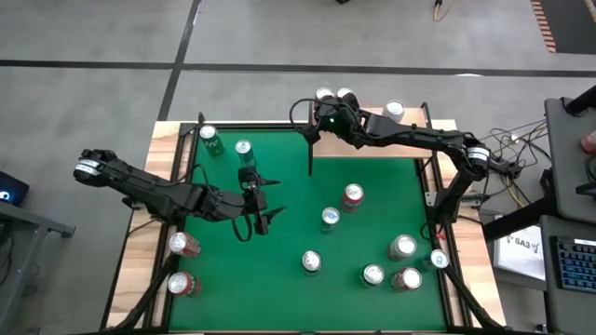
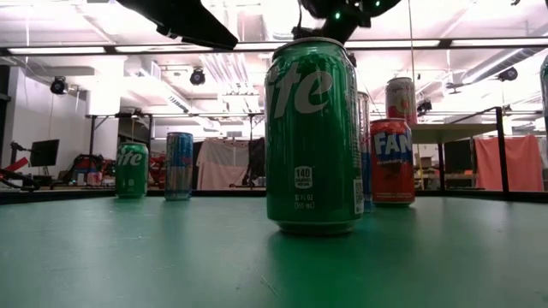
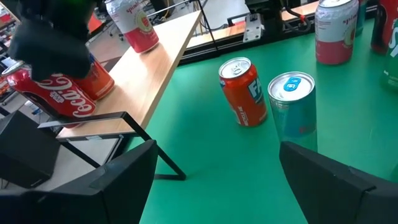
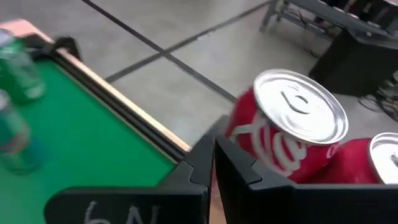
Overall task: Place canned beverage on shelf
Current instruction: Put the top red-white soda can on the shelf, then put the bottom left green soda can on the shelf
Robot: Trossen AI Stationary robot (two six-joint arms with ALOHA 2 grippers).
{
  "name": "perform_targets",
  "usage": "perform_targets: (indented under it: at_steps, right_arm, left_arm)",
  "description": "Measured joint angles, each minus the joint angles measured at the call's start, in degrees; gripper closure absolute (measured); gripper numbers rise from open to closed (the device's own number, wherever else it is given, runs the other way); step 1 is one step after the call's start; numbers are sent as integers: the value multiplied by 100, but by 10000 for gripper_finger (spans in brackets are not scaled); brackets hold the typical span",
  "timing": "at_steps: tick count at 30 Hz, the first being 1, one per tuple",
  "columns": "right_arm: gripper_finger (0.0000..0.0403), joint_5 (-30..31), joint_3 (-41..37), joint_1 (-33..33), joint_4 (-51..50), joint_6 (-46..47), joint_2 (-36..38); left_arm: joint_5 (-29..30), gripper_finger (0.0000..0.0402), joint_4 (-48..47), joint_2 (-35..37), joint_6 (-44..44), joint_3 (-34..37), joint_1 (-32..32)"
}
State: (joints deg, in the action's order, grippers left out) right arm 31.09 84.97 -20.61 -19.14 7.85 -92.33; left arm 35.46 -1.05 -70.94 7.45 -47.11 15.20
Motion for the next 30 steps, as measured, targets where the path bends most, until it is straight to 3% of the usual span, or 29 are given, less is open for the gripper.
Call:
perform_targets:
  at_steps: [10, 19, 26, 30]
  right_arm:
    - [394, -270, -3, 815, -602, -303, 858]
    - [393, -570, -92, 1589, -1444, -248, 1531]
    - [393, -566, -162, 2139, -1554, -250, 1688]
    - [393, -566, -162, 2357, -1582, -250, 1689]
  left_arm:
    - [-110, 80, -132, 0, -730, 0, 17]
    - [-1099, 80, -403, -52, -2105, -2, 191]
    - [-1110, 80, -498, -139, -3117, -7, 459]
    - [-1108, 80, -203, -296, -3192, -8, 578]
